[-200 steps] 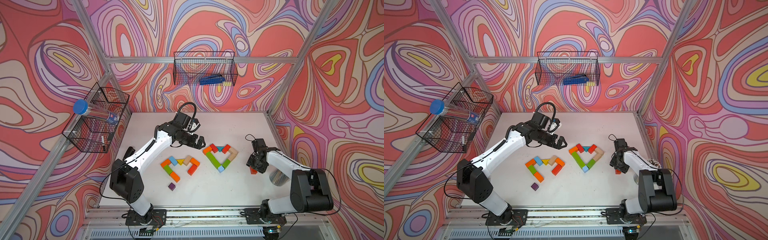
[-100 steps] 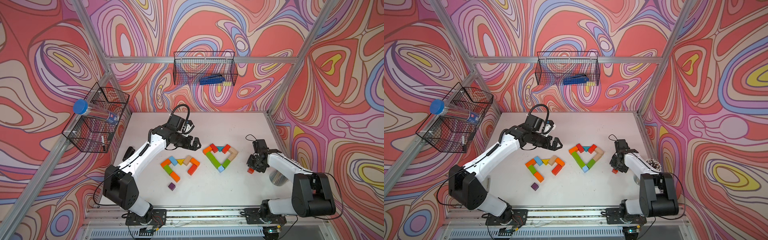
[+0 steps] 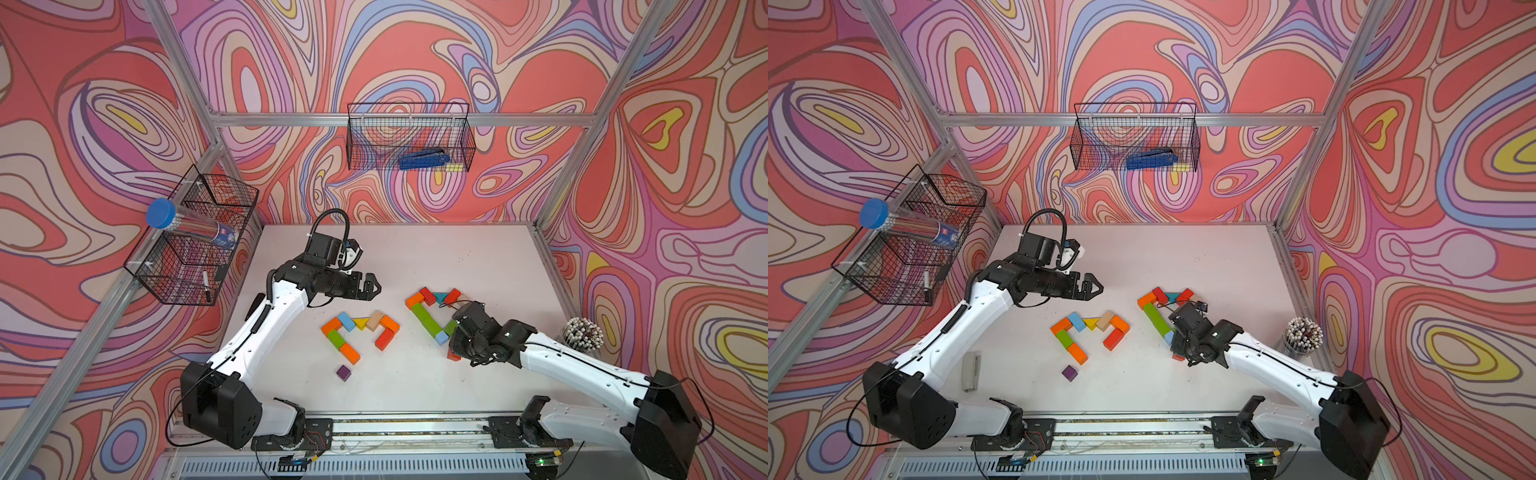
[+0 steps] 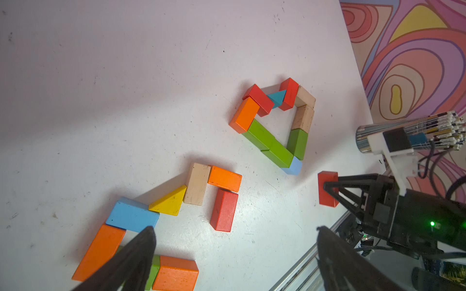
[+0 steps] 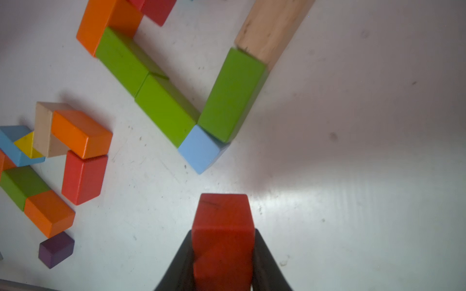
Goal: Assemble a heart with building blocks
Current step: Place the building block at the center of the board.
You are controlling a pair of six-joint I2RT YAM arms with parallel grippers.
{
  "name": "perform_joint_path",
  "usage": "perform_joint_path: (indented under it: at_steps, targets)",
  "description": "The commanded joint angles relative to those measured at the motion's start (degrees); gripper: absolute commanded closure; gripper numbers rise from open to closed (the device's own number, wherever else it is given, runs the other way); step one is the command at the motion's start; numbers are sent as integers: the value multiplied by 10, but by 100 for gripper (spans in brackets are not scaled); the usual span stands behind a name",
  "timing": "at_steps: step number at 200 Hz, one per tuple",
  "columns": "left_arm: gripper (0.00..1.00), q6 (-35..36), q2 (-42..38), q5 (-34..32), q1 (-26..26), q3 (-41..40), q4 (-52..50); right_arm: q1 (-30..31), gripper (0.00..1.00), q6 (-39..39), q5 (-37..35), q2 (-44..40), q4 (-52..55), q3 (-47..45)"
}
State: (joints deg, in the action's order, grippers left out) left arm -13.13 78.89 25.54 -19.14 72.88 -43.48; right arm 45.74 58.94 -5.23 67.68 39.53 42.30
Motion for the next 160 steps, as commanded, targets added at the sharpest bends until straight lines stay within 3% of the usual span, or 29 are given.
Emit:
perform_joint_path:
  at_steps: [1,36,70,109,160]
  targets:
    - [1,2,-13,-5,5,-16,-6,87,83,114,-42,51,-39,38]
    - [1,2,-21,-3,9,-24,4,176,84,140,-50,202,-87,125]
    - [1,1,-29,4,13,-32,12,207,84,132,-28,314,-112,199]
    - [1,-3,-33,13,14,-39,19,215,80,134,-23,384,-100,251]
    - [1,-5,-39,20,17,-41,22,218,46,128,-14,392,-113,263]
